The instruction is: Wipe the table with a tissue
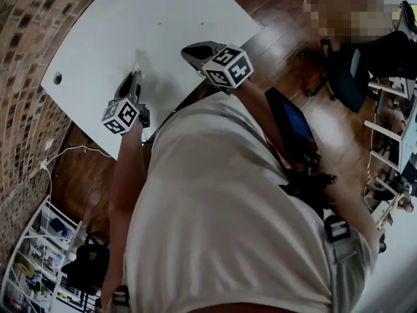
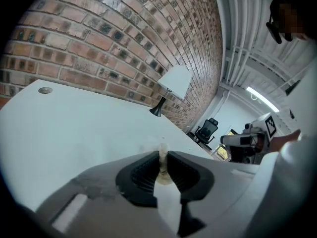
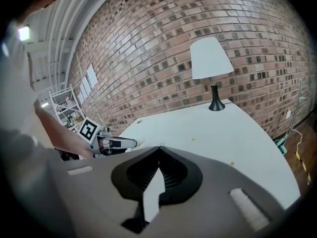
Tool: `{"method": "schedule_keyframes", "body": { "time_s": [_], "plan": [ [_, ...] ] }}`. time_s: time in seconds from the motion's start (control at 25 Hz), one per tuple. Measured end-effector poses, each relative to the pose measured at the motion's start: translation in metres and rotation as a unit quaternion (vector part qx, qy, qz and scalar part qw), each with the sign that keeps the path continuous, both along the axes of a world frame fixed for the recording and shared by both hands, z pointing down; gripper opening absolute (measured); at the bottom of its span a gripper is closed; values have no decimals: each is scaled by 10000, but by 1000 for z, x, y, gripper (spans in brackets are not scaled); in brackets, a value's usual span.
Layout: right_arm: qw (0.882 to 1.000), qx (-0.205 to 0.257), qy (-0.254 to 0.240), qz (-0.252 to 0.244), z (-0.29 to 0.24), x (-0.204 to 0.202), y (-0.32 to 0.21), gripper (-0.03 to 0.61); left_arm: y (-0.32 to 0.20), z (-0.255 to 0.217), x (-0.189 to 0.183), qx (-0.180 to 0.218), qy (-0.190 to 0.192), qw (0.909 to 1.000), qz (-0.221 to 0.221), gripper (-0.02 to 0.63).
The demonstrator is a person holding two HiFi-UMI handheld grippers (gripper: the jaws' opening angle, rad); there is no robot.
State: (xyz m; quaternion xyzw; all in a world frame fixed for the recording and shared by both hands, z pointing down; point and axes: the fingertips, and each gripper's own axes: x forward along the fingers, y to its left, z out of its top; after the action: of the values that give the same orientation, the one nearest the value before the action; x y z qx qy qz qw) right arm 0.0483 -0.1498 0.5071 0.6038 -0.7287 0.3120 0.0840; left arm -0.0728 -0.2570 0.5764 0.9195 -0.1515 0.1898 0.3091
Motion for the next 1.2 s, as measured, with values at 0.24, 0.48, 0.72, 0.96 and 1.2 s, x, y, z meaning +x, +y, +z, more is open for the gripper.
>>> {"method": "schedule_keyframes", "body": {
  "time_s": [0.24, 0.48, 0.72, 0.96, 1.2],
  "plan": [
    [9998, 46, -130, -118, 4, 14, 9, 8, 7, 3, 4, 47, -139, 9997, -193, 60],
    [9991, -63, -195, -379, 8, 47, 14, 8, 13, 18, 34, -58, -426, 9987, -289, 60],
    [9978, -98, -280, -584, 11, 79, 27, 8, 13, 29, 76, 15, -816, 9962, -305, 61],
    [9977, -37, -459, -506, 16, 112, 46, 8, -3, 36, 118, 261, -1323, 9904, -319, 61],
    [9985, -64, -464, -295, 19, 151, 64, 8, -41, 33, 153, 706, -1590, 9844, -282, 61]
  ]
}}
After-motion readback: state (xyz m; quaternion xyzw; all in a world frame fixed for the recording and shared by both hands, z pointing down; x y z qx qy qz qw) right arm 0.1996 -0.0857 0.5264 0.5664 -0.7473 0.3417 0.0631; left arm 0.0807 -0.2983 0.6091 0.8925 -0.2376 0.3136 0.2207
